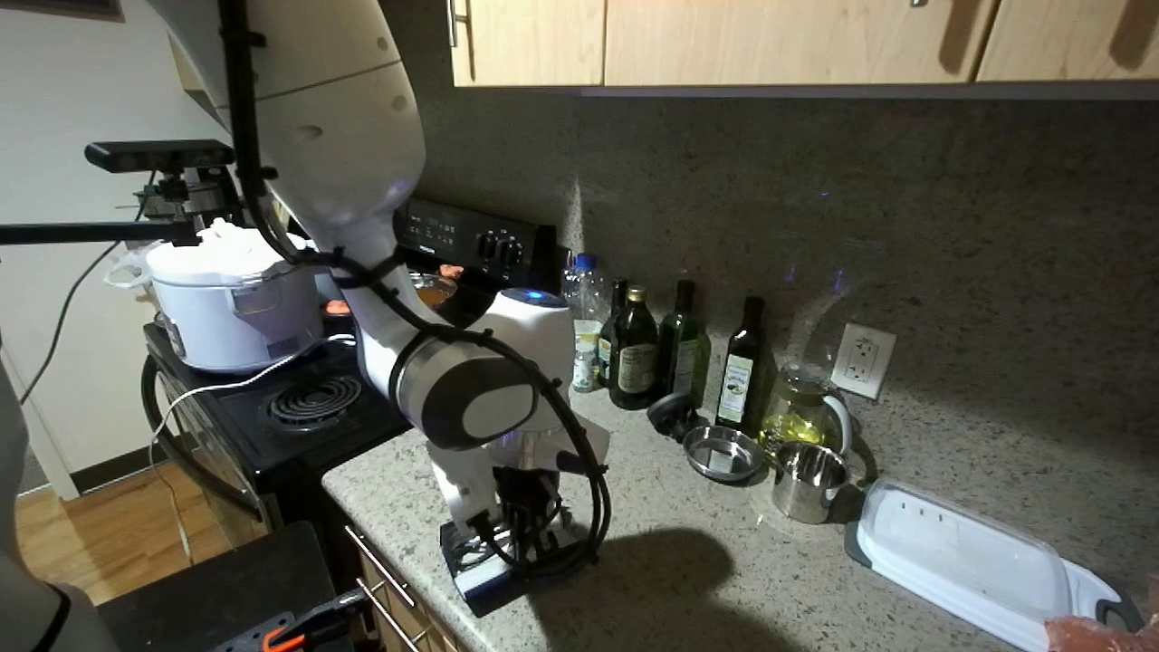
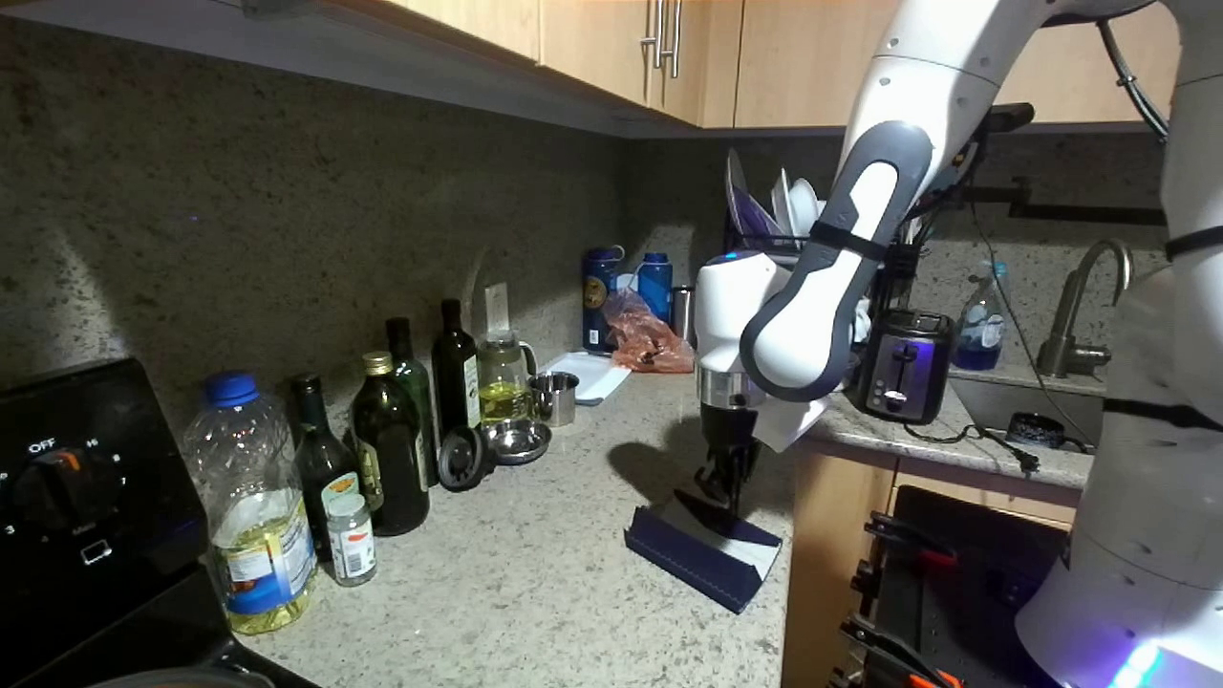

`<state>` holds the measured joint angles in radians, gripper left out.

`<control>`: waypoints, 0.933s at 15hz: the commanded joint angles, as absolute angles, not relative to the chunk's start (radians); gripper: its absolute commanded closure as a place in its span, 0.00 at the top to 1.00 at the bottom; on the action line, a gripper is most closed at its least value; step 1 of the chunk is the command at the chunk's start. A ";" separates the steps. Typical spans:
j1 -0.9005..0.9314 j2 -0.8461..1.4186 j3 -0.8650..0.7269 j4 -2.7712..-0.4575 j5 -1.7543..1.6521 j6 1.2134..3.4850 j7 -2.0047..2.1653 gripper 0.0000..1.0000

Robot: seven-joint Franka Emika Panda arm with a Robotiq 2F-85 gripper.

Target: Open the blue glasses case

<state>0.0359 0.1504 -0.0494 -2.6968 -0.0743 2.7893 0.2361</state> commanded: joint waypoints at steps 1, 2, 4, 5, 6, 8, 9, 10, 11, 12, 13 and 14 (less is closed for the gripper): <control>0.033 0.171 -0.086 -2.713 -0.113 2.815 0.252 0.43; 0.035 0.172 -0.099 -2.715 -0.126 2.810 0.259 0.50; 0.043 0.158 -0.128 -2.725 -0.164 2.802 0.279 0.65; 0.046 0.145 -0.140 -2.733 -0.182 2.799 0.289 0.73; 0.053 0.124 -0.153 -2.744 -0.208 2.797 0.307 0.80; 0.064 0.081 -0.168 -2.764 -0.258 2.788 0.353 0.95; 0.067 0.059 -0.169 -2.774 -0.283 2.786 0.377 0.99; 0.067 0.033 -0.162 -2.785 -0.298 2.781 0.394 1.00; 0.065 0.007 -0.147 -2.795 -0.304 2.778 0.403 1.00; 0.058 -0.014 -0.129 -2.808 -0.294 2.795 0.392 1.00; 0.054 -0.039 -0.111 -2.818 -0.283 2.784 0.385 1.00; 0.048 -0.053 -0.096 -2.824 -0.280 2.789 0.380 1.00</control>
